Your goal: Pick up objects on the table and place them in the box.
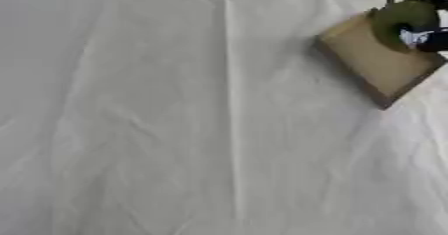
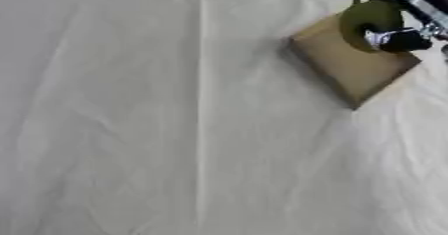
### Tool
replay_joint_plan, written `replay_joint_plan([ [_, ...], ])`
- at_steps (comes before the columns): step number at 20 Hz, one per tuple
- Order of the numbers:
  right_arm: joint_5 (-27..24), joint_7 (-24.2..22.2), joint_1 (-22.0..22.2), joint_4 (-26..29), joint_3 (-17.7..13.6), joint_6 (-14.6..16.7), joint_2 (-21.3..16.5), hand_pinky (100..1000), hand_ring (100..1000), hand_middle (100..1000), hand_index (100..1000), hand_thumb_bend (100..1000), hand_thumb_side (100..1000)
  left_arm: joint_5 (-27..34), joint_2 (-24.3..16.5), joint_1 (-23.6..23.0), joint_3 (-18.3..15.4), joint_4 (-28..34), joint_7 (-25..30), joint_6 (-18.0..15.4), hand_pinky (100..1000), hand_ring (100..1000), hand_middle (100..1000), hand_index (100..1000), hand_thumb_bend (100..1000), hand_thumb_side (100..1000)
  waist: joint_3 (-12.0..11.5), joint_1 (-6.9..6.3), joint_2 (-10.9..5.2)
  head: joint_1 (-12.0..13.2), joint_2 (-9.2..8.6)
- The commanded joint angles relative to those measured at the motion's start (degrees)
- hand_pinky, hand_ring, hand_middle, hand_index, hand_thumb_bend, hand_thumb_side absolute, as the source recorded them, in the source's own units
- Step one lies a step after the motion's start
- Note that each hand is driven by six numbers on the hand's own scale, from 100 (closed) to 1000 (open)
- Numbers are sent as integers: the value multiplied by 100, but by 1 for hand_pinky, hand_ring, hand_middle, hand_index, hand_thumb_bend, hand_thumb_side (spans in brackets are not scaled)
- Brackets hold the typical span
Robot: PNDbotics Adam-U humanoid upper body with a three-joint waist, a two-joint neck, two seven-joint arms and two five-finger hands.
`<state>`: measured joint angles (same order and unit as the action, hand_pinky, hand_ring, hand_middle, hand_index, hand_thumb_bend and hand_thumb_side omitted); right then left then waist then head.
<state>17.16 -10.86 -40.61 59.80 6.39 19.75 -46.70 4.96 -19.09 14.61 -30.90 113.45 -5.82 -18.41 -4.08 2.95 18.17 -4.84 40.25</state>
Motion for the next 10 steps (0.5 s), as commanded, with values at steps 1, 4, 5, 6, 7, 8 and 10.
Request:
replay_joint_plan([
  [1,138,4,-44,-257,-83,-20,-71,527,492,488,662,100,100,-8,-141,23,-22,114,-1,-4,528,634,653,735,100,363,-18,-14,-108,-2,-43],
  [4,244,41,-56,-553,-87,-14,56,534,500,499,670,100,100,-4,-131,23,-22,114,0,-5,528,634,653,735,100,365,-33,-18,-100,-2,-51],
  [5,289,60,-73,-640,-86,-9,102,535,503,502,672,100,100,-2,-128,22,-21,114,2,-5,528,635,653,735,100,365,-36,-20,-99,-4,-51],
  [6,339,80,-95,-716,-84,-1,140,541,514,513,682,100,100,0,-125,22,-21,114,5,-4,528,635,653,735,100,365,-38,-23,-98,-8,-51],
  [7,397,96,-119,-791,-82,5,176,547,523,522,689,100,100,1,-122,22,-20,114,8,-3,528,635,653,735,100,366,-40,-25,-97,-11,-52],
  [8,462,107,-141,-858,-81,14,204,569,543,540,700,100,100,3,-119,21,-20,114,11,-3,528,635,654,735,100,366,-41,-27,-96,-13,-54],
  [10,644,104,-172,-985,-78,33,239,595,559,573,741,155,100,4,-114,19,-22,114,15,-4,528,635,654,735,100,366,-47,-31,-93,-14,-62],
])
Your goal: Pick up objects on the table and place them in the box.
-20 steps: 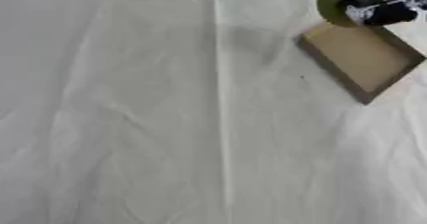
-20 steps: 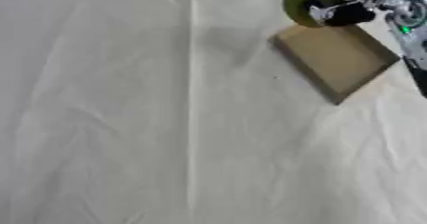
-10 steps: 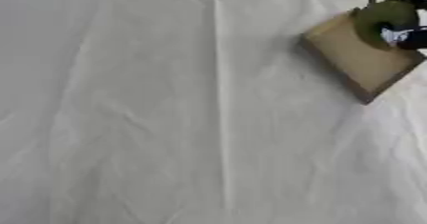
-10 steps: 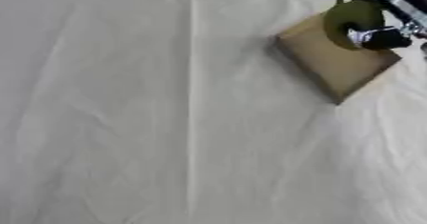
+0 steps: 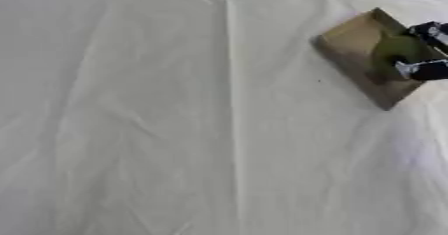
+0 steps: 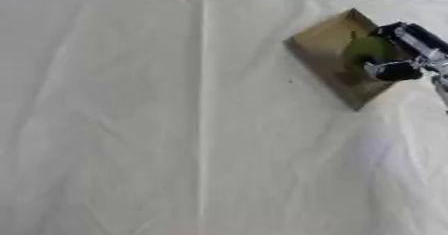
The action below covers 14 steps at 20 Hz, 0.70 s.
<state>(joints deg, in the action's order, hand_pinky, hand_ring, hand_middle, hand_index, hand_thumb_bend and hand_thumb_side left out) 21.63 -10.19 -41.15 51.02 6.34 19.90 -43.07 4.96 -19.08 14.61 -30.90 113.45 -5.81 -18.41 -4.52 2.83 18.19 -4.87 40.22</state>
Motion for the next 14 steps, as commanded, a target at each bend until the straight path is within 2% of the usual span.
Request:
replay_joint_plan([
  [1,306,53,-120,-153,-89,24,-118,619,581,601,773,221,100,5,-113,17,-26,114,12,-4,528,635,654,735,100,366,-5,-20,-93,-6,-61],
  [3,547,117,-98,-188,-129,15,-125,703,678,685,833,345,100,4,-112,11,-29,114,11,-3,528,636,654,735,100,367,-3,-20,-93,1,-55],
  [4,678,152,-82,-185,-146,1,-131,773,761,757,867,380,100,4,-112,11,-29,114,11,-3,528,636,654,735,100,367,-1,-18,-94,2,-52],
  [6,918,187,-37,-151,-195,-46,-145,816,805,825,901,439,118,3,-113,12,-30,114,12,-1,528,636,655,735,100,367,6,-13,-98,0,-46],
  [7,988,161,-1,-102,-241,-50,-148,831,821,845,908,446,179,3,-113,13,-30,114,13,-3,528,636,655,735,100,369,8,-11,-100,1,-44],
  [8,1025,123,33,-40,-300,-45,-154,839,831,858,913,301,263,3,-113,12,-31,114,13,-5,529,636,655,735,100,370,10,-10,-101,3,-42],
  [9,1036,119,77,65,-405,-43,-176,845,841,862,914,437,229,2,-112,7,-36,114,11,-7,528,637,655,735,100,368,14,-12,-101,13,-43],
  [14,871,243,285,882,-1040,-144,-266,836,819,842,900,373,167,-18,-111,-8,-57,114,-11,2,528,637,656,735,100,368,48,-10,-110,46,-35],
])
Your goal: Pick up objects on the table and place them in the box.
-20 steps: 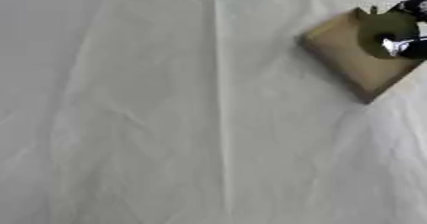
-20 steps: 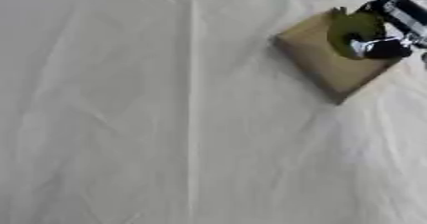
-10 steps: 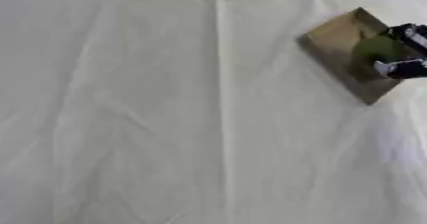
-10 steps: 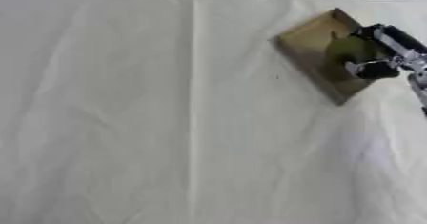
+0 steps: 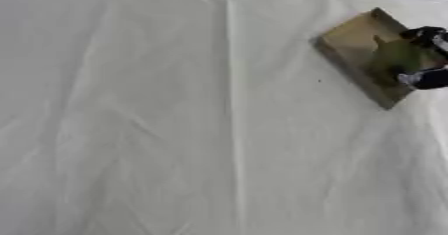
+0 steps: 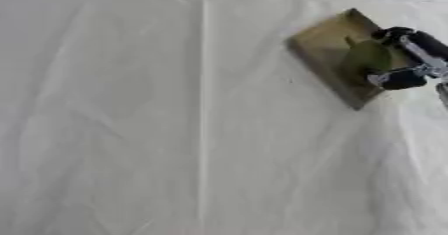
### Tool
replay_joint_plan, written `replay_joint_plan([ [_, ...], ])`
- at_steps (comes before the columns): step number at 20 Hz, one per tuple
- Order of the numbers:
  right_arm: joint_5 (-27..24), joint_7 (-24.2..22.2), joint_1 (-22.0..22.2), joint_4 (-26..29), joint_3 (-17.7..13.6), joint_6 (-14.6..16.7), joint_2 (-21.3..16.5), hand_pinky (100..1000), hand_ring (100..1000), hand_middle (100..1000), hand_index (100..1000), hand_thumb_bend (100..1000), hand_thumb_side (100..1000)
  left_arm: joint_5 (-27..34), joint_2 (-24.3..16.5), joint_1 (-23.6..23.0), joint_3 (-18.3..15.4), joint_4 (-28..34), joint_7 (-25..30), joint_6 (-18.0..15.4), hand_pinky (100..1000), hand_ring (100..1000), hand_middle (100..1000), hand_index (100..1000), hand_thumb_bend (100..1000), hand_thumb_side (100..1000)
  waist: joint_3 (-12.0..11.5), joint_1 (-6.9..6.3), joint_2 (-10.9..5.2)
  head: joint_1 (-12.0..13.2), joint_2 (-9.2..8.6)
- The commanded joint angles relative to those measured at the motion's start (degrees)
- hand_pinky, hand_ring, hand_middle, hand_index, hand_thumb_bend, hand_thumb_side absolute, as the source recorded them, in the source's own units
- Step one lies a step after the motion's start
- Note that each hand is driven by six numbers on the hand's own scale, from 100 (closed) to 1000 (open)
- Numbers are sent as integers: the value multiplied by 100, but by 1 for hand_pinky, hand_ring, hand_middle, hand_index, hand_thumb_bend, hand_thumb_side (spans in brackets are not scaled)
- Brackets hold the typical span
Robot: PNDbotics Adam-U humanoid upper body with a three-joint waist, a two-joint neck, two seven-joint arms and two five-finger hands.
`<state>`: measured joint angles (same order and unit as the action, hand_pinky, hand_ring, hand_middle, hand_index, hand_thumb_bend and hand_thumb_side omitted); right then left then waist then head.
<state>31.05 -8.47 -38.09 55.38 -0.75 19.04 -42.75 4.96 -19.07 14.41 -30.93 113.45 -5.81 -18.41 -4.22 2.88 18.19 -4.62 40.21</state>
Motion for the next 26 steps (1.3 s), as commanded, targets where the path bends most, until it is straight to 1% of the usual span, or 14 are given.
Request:
replay_joint_plan([
  [1,-138,120,12,644,-453,-87,-318,834,815,837,898,363,162,-22,-112,10,-55,114,-12,3,528,638,656,735,100,367,26,-15,-114,29,-34],
  [3,-283,285,64,1065,-672,-174,-362,821,798,817,889,363,107,-28,-118,8,-60,114,-22,3,529,638,656,735,100,365,38,-16,-123,43,-26],
  [6,-559,703,117,1746,-906,-338,-440,810,784,801,885,365,100,-35,-129,4,-61,114,-36,2,529,639,656,735,100,364,56,-14,-142,55,-18],
  [10,-1315,1607,200,2612,-1083,-455,-554,792,755,765,876,322,100,-49,-149,-14,-60,114,-50,3,530,639,657,735,100,361,82,-6,-187,71,15],
  [11,-1571,1866,232,2818,-1118,-438,-567,785,747,755,866,268,100,-52,-153,-20,-61,114,-55,3,530,639,657,735,100,360,86,-5,-200,78,24],
  [12,-1816,2081,279,2991,-1135,-403,-580,785,747,754,864,259,100,-55,-157,-25,-61,114,-60,3,530,639,657,735,100,360,88,-4,-208,82,30],
  [13,-2080,2269,316,3178,-1152,-294,-571,778,738,723,820,127,100,-59,-159,-33,-62,114,-64,3,530,639,657,735,100,358,89,-6,-220,87,39],
  [14,-2350,2408,364,3341,-1159,-143,-552,779,741,711,811,100,100,-62,-162,-41,-63,114,-69,2,530,639,657,735,100,357,92,-7,-229,93,46],
  [15,-2633,2480,400,3488,-1152,33,-509,777,740,701,805,100,122,-65,-164,-49,-63,114,-74,1,530,639,657,735,100,356,91,-13,-240,96,55],
  [16,-2913,2481,432,3607,-1142,196,-462,776,739,701,805,100,132,-67,-165,-56,-64,114,-79,-1,530,639,657,735,100,356,92,-18,-247,102,62],
  [17,-3166,2434,441,3717,-1135,339,-395,771,734,701,805,100,193,-68,-166,-63,-63,114,-84,-4,531,639,658,736,100,353,89,-27,-254,104,68],
  [20,-3838,2167,399,4144,-1174,687,16,745,704,688,793,100,192,-70,-162,-84,-65,114,-102,-14,531,639,658,736,100,352,91,-61,-267,108,81],
  [23,-4158,1921,389,4508,-1273,729,450,741,681,682,793,100,193,-70,-145,-97,-66,114,-112,-25,531,640,659,736,100,350,79,-99,-265,115,81],
  [26,-4300,1717,430,4740,-1330,577,749,747,684,677,792,100,218,-75,-137,-115,-83,114,-135,-33,531,640,659,736,100,349,79,-121,-263,125,86],
])
